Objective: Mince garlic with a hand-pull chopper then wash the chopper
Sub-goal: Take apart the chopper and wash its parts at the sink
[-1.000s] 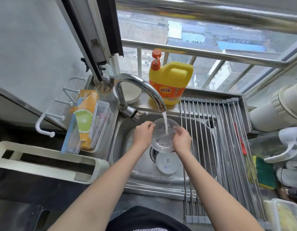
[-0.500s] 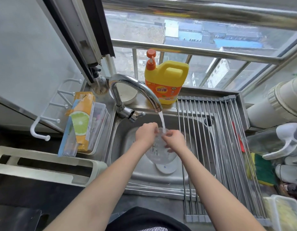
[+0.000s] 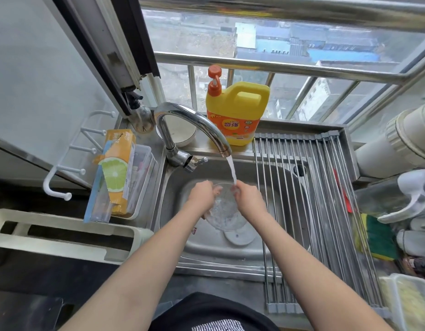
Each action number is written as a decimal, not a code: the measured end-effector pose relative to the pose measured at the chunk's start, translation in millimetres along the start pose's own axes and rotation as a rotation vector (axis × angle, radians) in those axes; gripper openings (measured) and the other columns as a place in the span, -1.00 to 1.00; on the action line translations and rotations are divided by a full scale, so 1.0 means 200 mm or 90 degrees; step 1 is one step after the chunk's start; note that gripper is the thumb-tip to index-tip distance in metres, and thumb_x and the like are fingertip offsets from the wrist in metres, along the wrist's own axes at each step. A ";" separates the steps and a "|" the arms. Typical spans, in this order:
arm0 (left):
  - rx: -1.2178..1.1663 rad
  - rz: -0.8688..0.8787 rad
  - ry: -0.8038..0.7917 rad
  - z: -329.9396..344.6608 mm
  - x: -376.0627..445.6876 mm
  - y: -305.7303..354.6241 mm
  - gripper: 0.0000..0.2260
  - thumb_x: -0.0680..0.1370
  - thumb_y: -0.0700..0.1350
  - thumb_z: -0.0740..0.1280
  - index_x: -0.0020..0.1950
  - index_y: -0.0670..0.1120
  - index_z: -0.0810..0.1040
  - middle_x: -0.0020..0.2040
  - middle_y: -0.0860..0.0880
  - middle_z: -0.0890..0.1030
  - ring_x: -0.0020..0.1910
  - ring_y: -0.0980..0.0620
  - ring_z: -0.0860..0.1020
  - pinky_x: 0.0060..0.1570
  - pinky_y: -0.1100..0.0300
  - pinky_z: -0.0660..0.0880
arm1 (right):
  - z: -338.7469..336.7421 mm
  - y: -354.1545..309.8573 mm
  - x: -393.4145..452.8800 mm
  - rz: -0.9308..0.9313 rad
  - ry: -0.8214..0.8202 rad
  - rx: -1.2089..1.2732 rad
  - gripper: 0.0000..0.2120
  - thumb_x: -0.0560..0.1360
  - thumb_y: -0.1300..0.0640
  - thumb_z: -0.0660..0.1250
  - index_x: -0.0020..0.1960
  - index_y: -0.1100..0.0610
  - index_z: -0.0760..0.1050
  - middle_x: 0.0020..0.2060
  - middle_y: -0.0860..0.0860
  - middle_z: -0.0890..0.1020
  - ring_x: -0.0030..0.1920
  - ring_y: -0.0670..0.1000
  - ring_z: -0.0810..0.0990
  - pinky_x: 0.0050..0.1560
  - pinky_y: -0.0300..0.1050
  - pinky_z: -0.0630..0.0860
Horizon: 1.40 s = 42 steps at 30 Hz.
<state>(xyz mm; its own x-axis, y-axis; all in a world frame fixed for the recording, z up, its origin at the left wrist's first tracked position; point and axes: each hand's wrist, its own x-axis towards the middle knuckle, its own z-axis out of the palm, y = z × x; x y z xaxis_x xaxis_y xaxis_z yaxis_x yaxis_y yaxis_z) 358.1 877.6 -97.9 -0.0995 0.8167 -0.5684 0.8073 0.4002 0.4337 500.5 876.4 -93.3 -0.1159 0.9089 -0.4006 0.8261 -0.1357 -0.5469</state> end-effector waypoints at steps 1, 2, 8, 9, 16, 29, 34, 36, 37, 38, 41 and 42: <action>0.006 0.006 -0.017 0.00 0.01 0.00 -0.68 0.63 0.03 0.18 0.01 -0.22 0.53 0.06 -0.22 0.61 0.04 -0.21 0.58 -0.09 0.02 0.50 | 0.00 0.01 0.00 -0.008 -0.018 -0.033 -0.83 0.59 0.15 0.16 0.09 0.14 0.51 -0.08 0.18 0.63 -0.06 0.22 0.59 -0.14 -0.04 0.47; 0.002 0.025 -0.042 -0.01 0.02 0.00 -0.70 0.64 0.01 0.18 0.00 -0.22 0.51 0.09 -0.21 0.60 0.03 -0.22 0.58 -0.17 0.04 0.49 | 0.00 0.02 0.00 -0.018 -0.030 -0.063 -0.84 0.60 0.09 0.20 0.04 0.15 0.50 -0.10 0.18 0.63 -0.07 0.21 0.59 -0.14 -0.03 0.48; -0.407 -0.023 -0.083 0.00 0.01 -0.05 -0.59 0.51 -0.44 0.14 0.10 -0.06 0.63 0.12 -0.07 0.63 -0.18 0.02 0.59 -0.42 0.29 0.42 | -0.02 0.03 0.00 -0.042 0.028 -0.124 -0.83 0.65 0.11 0.05 0.09 0.10 0.40 -0.15 0.16 0.61 -0.14 0.22 0.59 -0.29 -0.07 0.39; -0.483 -0.059 -0.074 0.00 0.02 -0.05 -0.56 0.49 -0.48 0.12 0.08 -0.06 0.64 0.13 -0.08 0.63 -0.11 0.01 0.61 -0.38 0.29 0.42 | -0.01 0.03 0.00 -0.038 0.045 -0.102 -0.85 0.64 0.15 0.04 0.14 0.06 0.35 -0.18 0.14 0.58 -0.19 0.19 0.56 -0.30 -0.07 0.40; -0.502 -0.263 -0.171 -0.02 0.00 -0.01 -0.76 0.61 -0.26 0.12 0.27 -0.21 0.40 0.19 -0.23 0.51 -0.32 -0.21 0.66 -0.50 0.05 0.59 | 0.05 0.04 -0.03 0.151 0.113 0.197 -0.73 0.56 0.32 0.07 0.21 0.12 0.35 -0.02 0.14 0.57 -0.17 0.09 0.57 -0.27 -0.05 0.52; -0.320 -0.099 0.082 0.04 0.01 -0.04 -0.73 0.57 -0.20 0.23 0.24 -0.05 0.55 0.18 -0.09 0.56 0.08 -0.16 0.56 0.00 0.03 0.58 | -0.04 0.01 0.10 0.145 0.048 0.061 -0.75 0.60 0.15 0.17 -0.06 0.27 0.56 -0.13 0.17 0.58 -0.30 0.18 0.63 -0.45 -0.09 0.55; -0.644 -0.323 -0.149 0.05 -0.06 0.04 -0.64 0.53 -0.47 0.14 0.24 -0.16 0.43 0.22 -0.23 0.53 -0.17 -0.23 0.62 -0.53 0.05 0.58 | -0.02 0.02 0.04 0.230 0.079 0.255 -0.72 0.57 0.24 0.14 0.18 0.20 0.56 0.13 0.16 0.55 -0.46 0.10 0.62 -0.60 -0.13 0.53; -0.610 -0.315 -0.118 0.08 -0.06 0.03 -0.61 0.50 -0.50 0.16 0.21 -0.14 0.43 0.16 -0.22 0.55 -0.14 -0.24 0.63 -0.43 -0.03 0.61 | -0.01 0.04 0.02 0.241 0.064 0.331 -0.60 0.55 0.31 0.10 0.31 0.11 0.48 0.23 0.13 0.50 -0.29 0.11 0.63 -0.60 -0.21 0.50; -0.551 -0.291 -0.044 0.09 -0.05 0.03 -0.69 0.50 -0.45 0.21 0.14 -0.13 0.47 0.10 -0.20 0.57 -0.12 -0.26 0.63 -0.36 -0.09 0.62 | 0.00 0.05 0.01 0.240 0.045 0.369 -0.55 0.53 0.33 0.09 0.35 0.05 0.44 0.23 0.10 0.49 -0.22 0.08 0.62 -0.55 -0.20 0.52; -0.454 -0.244 0.029 0.10 -0.03 0.02 -0.78 0.50 -0.37 0.25 0.06 -0.12 0.51 0.04 -0.18 0.59 -0.13 -0.25 0.65 -0.29 -0.10 0.63 | 0.02 0.06 0.00 0.232 0.028 0.378 -0.53 0.52 0.34 0.10 0.35 -0.01 0.41 0.19 0.07 0.48 -0.19 0.04 0.59 -0.50 -0.17 0.56; -0.212 -0.104 0.135 0.09 -0.02 0.01 -0.86 0.54 -0.23 0.24 0.02 -0.11 0.57 -0.01 -0.17 0.63 -0.11 -0.20 0.64 -0.11 0.00 0.61 | 0.02 0.08 -0.01 0.212 0.074 0.314 -0.67 0.46 0.30 0.19 0.16 0.05 0.47 0.00 0.06 0.49 -0.23 0.01 0.53 -0.40 0.01 0.63; -0.143 -0.070 0.136 0.07 -0.02 0.02 -0.84 0.56 -0.22 0.22 0.05 -0.12 0.58 0.02 -0.16 0.63 -0.05 -0.20 0.62 -0.08 0.03 0.58 | 0.00 0.10 -0.01 0.223 0.102 0.308 -0.78 0.45 0.28 0.23 0.06 0.12 0.51 -0.02 0.09 0.52 -0.24 0.02 0.54 -0.42 0.01 0.63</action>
<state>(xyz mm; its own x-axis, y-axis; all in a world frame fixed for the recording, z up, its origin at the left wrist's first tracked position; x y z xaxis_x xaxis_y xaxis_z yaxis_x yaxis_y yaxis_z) 369.1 870.4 -104.6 -0.3178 0.8232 -0.4704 0.6387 0.5525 0.5355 516.3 871.8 -104.0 0.2320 0.8210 -0.5217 0.4515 -0.5659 -0.6899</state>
